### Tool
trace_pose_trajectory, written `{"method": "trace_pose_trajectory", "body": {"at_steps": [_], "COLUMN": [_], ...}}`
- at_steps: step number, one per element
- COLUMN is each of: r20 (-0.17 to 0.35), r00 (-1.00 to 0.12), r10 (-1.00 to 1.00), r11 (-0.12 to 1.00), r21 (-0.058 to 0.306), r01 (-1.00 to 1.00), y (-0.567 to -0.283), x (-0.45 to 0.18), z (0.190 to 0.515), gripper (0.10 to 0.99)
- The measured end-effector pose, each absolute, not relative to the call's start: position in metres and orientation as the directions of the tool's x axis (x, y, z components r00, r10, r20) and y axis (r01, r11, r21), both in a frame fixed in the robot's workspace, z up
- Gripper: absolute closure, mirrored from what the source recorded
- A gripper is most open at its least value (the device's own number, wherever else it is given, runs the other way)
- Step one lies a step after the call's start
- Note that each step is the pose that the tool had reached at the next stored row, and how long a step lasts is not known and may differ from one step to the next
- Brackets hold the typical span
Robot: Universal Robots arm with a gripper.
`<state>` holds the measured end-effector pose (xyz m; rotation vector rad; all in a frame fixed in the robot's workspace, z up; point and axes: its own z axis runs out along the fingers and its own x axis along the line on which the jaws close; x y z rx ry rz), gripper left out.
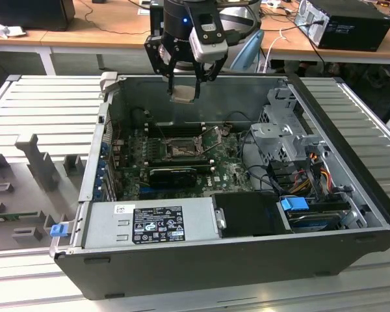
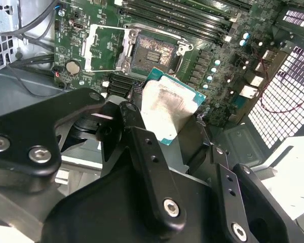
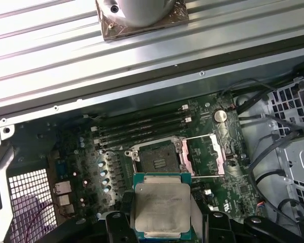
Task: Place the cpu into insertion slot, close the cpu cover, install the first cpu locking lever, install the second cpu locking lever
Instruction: 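Place the cpu into insertion slot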
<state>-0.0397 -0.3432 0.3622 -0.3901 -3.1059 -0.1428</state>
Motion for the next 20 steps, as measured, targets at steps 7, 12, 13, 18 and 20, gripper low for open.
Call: {"method": "trace_pose_trajectory", "body": {"at_steps": [7,12,13,18,20], "r20": [0.019,0.019,0.019,0.019,0.019], "r00": [-0.959,-0.953,-0.952,-0.945,-0.942], "r10": [0.283,0.302,0.305,0.327,0.334], "r11": [0.955,0.949,0.948,0.941,0.938], "r21": [0.089,0.089,0.089,0.089,0.089], "r01": [0.284,0.302,0.305,0.327,0.335], "y": [-0.3432,-0.3432,-0.3432,-0.3432,-0.3432], "x": [-0.0396,-0.0396,-0.0397,-0.0396,-0.0397], "z": [0.3622,0.3622,0.3622,0.3622,0.3622], "gripper": [0.557,0.557,0.557,0.557,0.557]}}
